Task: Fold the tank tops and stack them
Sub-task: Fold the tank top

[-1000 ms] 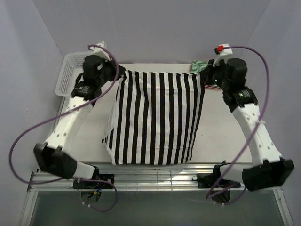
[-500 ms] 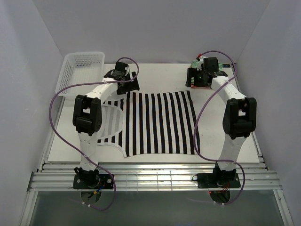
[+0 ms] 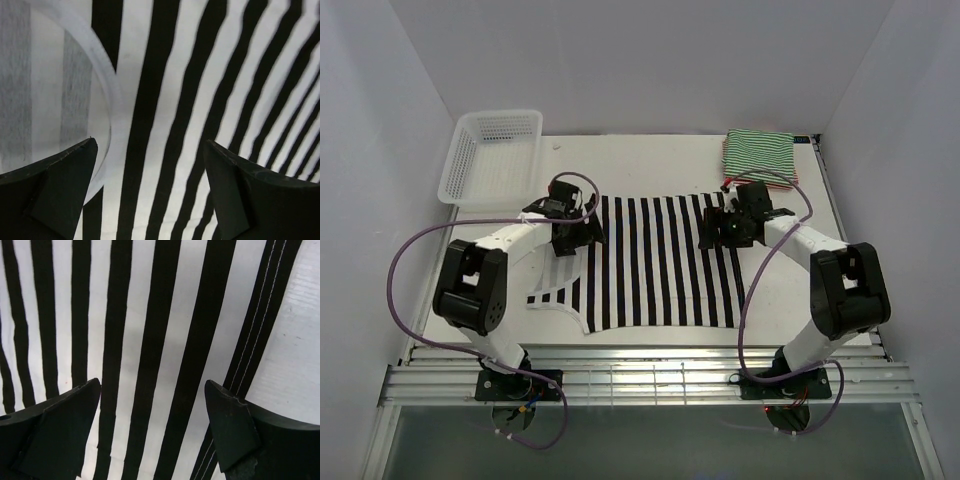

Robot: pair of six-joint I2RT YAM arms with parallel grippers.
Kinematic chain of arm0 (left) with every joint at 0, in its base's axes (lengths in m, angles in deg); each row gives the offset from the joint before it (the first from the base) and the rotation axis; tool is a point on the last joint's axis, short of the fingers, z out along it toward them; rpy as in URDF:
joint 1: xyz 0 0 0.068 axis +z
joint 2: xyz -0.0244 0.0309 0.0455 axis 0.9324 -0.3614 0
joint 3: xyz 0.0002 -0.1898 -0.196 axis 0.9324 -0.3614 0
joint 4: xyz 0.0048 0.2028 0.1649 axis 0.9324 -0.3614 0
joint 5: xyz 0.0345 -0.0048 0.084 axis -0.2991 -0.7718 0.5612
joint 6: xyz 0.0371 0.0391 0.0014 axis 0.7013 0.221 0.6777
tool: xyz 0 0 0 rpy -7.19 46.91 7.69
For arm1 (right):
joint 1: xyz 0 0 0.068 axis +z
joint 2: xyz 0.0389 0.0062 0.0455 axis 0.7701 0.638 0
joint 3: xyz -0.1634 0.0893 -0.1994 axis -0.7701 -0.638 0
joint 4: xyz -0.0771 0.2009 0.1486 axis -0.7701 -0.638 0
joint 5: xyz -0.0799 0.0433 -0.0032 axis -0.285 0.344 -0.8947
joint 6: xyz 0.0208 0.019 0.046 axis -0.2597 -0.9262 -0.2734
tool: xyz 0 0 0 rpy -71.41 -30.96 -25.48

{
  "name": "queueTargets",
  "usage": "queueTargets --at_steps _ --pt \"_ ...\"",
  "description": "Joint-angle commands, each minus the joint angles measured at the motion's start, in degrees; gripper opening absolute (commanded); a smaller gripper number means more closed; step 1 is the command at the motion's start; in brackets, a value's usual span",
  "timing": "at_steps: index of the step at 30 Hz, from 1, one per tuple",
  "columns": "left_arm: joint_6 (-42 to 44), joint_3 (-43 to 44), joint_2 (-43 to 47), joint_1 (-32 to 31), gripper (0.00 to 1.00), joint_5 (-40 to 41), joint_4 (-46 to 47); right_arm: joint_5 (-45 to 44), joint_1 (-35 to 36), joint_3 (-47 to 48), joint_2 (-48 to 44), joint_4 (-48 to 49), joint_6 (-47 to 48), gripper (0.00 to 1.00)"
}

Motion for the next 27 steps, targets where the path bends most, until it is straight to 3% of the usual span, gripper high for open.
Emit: queueTargets --at_steps 1,16,22,27 --pt "-1.97 -1.07 -2.27 -0.06 0.98 -0.90 3.97 1.90 -0.24 0.37 3.19 5.00 -1.36 0.90" --pt "0.49 14.56 -20.56 2.40 0.98 0.59 2.05 -2.58 -3.58 14.33 20.86 2.11 0.39 0.90" --pt "0.84 14.15 -11.88 1.96 0.98 -2.31 -0.06 1.63 -3.58 17.43 15.43 -1.50 3.12 0.90" --pt "-3.00 9.05 3.31 -0.15 0.98 1.64 -8.38 1.90 -3.58 6.37 -0.64 -0.53 -0.64 0.90"
